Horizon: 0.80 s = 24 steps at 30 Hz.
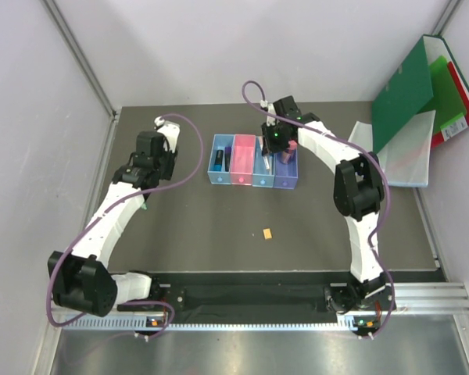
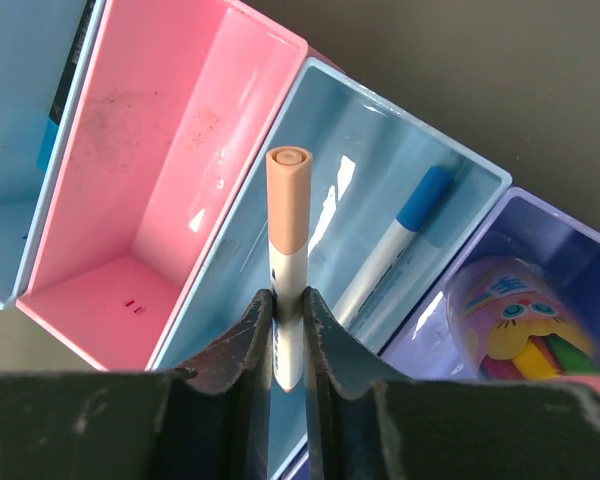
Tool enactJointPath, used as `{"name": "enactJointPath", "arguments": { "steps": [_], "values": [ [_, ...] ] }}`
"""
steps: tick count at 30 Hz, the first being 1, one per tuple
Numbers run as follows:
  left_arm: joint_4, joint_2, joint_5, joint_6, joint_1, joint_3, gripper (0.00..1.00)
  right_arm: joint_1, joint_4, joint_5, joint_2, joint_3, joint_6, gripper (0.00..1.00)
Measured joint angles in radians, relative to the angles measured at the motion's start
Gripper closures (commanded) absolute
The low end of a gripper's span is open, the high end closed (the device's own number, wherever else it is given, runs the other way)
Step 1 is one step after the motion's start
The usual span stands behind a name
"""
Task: Sort the stationery into containers
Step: Place the pen in the storage box, then pick up the stationery from the center of the board.
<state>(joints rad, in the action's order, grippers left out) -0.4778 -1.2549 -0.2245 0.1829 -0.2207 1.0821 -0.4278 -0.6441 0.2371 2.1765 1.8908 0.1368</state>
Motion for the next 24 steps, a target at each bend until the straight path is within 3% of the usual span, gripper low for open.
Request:
{"name": "enactJointPath", "arguments": {
  "steps": [8, 18, 24],
  "values": [
    [0.020, 0.000, -0.002, -0.005, 0.004, -0.050, 0.42, -0.014, 0.002, -0.004, 0.001, 0.000, -0.017, 0.53],
    [-0.009, -0.062, -0.026, -0.084, 0.063, -0.112, 0.43, -0.048, -0.007, -0.014, -0.047, -0.014, -0.103, 0.51],
    [-0.042, -0.114, 0.008, -0.133, 0.171, -0.112, 0.43, -0.106, -0.026, -0.055, -0.297, -0.171, -0.246, 0.51]
  ]
}}
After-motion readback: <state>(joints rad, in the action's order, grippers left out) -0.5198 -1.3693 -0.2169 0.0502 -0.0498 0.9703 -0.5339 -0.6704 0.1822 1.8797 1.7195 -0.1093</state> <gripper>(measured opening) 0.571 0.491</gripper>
